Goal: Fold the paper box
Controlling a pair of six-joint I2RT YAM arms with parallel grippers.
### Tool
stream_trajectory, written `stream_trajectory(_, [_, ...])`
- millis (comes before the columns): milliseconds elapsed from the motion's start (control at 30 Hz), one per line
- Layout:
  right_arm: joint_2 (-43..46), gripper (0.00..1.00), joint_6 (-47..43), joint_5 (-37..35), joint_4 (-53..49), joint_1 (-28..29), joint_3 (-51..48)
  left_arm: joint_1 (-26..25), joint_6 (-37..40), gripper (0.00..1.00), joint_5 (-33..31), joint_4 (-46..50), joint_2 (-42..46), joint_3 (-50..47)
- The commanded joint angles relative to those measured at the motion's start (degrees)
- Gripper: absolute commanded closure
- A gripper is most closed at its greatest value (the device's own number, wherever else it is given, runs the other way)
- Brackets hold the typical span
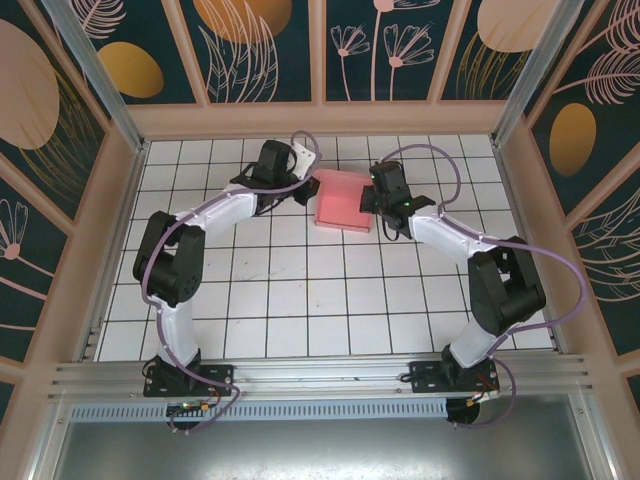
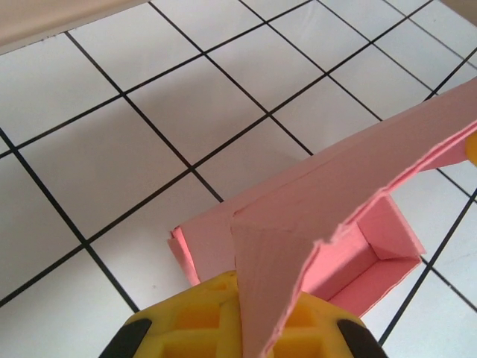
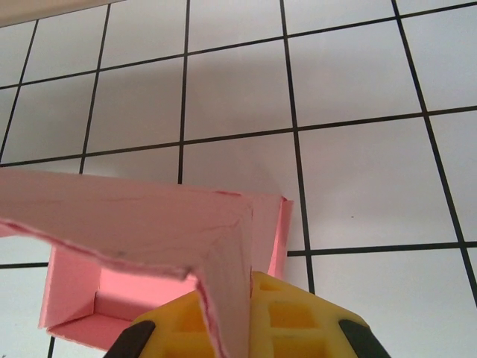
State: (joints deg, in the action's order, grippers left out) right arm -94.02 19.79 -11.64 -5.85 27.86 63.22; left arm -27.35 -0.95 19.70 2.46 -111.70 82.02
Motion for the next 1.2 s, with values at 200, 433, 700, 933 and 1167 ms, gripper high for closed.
stream_trajectory(200, [0.90, 1.00, 4.13, -3.69, 6.47, 1.35, -2.83, -1.89, -6.71, 1.00, -1.85, -12.34, 1.22, -3.15])
stream_trajectory(433, [2.36, 1.00, 3.15, -6.36, 11.47, 2.11, -6.62, -2.70, -7.36, 1.00, -2.95, -18.55, 2.09, -6.78])
stream_trajectory(700, [3.47, 1.00, 3.03, -6.55, 16.04, 2.26, -10.57, -3.38, -6.95, 1.00, -3.66, -23.30, 2.10, -10.45])
stream_trajectory(933, [5.37, 1.00, 2.43, -8.32, 21.34, 3.17, -15.22, -4.44, -7.57, 1.00, -4.40, -32.07, 3.58, -16.54])
stream_trajectory(1167, [7.22, 1.00, 2.06, -11.22, 27.79, 5.31, -20.98, -5.63, -6.62, 1.00, -8.20, -42.54, 5.79, -24.90])
